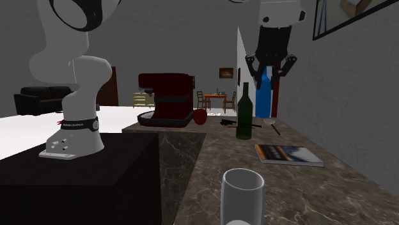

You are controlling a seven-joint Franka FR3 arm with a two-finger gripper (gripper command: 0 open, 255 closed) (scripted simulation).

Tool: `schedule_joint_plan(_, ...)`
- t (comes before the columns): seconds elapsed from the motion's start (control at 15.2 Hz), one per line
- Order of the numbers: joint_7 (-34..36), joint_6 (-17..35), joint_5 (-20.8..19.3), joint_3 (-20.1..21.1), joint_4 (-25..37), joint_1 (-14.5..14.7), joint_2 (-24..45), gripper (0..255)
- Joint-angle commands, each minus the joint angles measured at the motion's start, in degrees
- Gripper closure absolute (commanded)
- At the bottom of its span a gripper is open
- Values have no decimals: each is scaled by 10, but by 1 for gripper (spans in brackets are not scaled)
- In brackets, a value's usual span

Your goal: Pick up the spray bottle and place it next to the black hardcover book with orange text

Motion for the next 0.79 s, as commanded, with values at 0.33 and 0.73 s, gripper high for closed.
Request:
schedule_joint_plan(0.33, -3, 44, -10, -9, -39, -8, -14, 255)
schedule_joint_plan(0.73, -7, 78, -20, -19, -64, -11, -29, 255)
